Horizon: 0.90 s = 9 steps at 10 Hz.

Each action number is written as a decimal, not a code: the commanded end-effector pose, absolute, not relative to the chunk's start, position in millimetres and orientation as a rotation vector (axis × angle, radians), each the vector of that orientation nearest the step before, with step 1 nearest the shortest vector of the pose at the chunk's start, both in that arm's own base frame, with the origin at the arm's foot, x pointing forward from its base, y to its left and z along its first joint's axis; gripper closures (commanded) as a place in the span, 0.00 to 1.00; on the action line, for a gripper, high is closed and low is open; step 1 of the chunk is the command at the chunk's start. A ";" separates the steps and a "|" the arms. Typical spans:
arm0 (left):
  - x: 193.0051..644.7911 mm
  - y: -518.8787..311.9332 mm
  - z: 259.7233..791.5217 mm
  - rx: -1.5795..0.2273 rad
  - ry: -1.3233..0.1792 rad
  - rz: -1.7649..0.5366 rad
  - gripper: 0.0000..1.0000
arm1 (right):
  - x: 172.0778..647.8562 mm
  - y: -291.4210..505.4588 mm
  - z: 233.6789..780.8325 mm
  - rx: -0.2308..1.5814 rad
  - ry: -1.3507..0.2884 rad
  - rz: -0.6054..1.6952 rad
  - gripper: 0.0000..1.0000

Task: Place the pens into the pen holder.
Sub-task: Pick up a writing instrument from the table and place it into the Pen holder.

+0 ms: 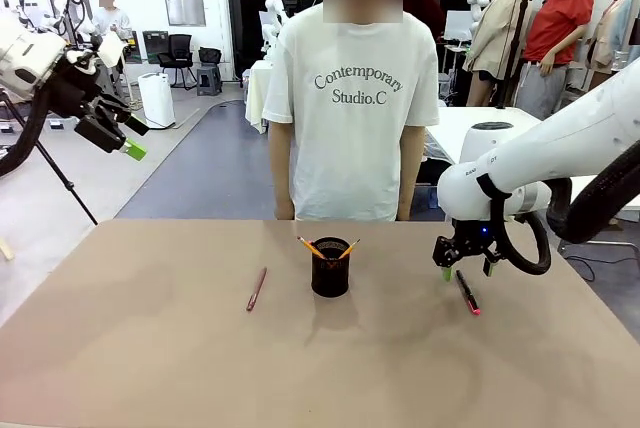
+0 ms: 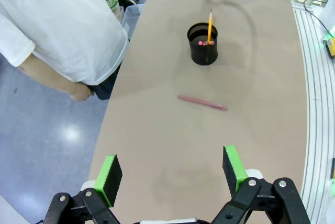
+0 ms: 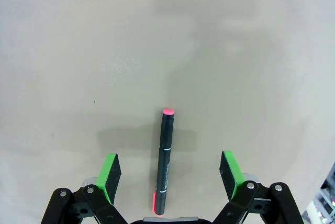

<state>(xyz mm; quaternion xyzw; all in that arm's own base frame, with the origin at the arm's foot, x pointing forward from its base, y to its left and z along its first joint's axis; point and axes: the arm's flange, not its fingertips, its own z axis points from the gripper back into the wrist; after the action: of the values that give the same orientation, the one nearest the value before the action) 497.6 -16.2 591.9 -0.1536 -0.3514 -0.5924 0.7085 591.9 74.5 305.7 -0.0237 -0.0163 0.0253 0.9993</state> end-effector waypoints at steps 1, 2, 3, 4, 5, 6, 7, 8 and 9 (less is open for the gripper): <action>498.0 -14.6 593.2 -0.336 -0.782 -1.316 0.00 | 599.1 75.8 304.7 -0.037 -0.035 0.012 0.00; 498.0 -14.6 593.2 -0.336 -0.782 -1.316 0.00 | 600.9 75.4 303.3 -0.030 -0.028 0.010 0.00; 498.0 -14.6 593.2 -0.336 -0.782 -1.316 0.00 | 602.2 74.4 302.2 -0.020 -0.026 0.026 0.16; 498.0 -14.6 593.2 -0.336 -0.782 -1.316 0.00 | 603.2 73.8 301.8 -0.020 -0.023 0.017 0.36; 498.0 -14.6 593.2 -0.336 -0.782 -1.316 0.00 | 604.0 73.7 302.1 -0.021 -0.021 0.011 0.56; 498.0 -14.6 593.2 -0.336 -0.782 -1.316 0.00 | 603.8 74.1 302.0 -0.025 -0.022 0.006 0.76; 498.0 -14.6 593.2 -0.336 -0.782 -1.316 0.00 | 603.9 74.3 301.9 -0.024 -0.021 0.004 0.96; 498.0 -14.6 593.2 -0.336 -0.782 -1.316 0.00 | 603.5 74.0 301.8 -0.026 -0.018 0.002 1.00; 498.0 -14.6 593.2 -0.336 -0.782 -1.316 0.00 | 603.9 74.1 301.8 -0.028 -0.017 -0.001 1.00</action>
<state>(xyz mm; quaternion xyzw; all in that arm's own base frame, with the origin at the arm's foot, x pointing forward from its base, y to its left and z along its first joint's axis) 497.6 -16.2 591.9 -0.1536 -0.3514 -0.5924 0.7085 598.0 73.1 300.1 -0.0157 -0.0127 0.0151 0.9997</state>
